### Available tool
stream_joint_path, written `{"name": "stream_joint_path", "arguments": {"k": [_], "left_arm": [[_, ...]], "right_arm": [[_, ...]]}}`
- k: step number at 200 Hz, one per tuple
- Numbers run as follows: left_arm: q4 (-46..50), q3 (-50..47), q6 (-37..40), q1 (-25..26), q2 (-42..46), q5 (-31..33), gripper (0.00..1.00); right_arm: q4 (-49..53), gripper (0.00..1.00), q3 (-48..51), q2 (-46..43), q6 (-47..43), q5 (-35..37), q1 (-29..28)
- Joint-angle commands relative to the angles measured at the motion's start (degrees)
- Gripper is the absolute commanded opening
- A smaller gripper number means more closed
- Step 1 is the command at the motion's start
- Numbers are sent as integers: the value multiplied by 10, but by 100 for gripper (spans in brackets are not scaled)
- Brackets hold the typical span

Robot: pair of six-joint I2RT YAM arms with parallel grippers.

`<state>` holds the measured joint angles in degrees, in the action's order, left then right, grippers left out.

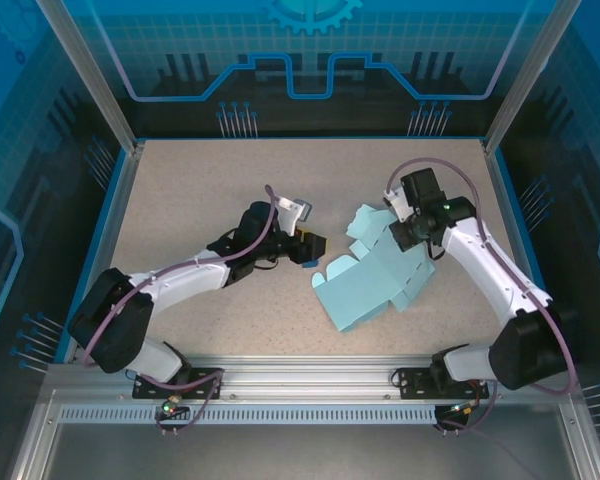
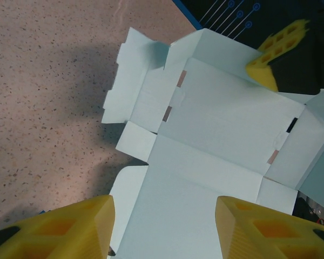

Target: Fold the paper box

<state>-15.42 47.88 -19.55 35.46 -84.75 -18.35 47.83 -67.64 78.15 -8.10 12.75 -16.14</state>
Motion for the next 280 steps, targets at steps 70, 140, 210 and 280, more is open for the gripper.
{"name": "stream_joint_path", "arguments": {"k": [70,140,210,280], "left_arm": [[26,37,68,77,-76,15,47],[-58,132,73,109,-247,43,31],[-106,144,80,110,-339,75,18],[-162,129,70,110,-370,91,13]], "right_arm": [[-163,0,19,35,-24,-109,7],[-204,0,45,64,-38,-116,9],[-229,0,66,66,-30,-129,2],[-263,0,108,32,53,-81,-61]]}}
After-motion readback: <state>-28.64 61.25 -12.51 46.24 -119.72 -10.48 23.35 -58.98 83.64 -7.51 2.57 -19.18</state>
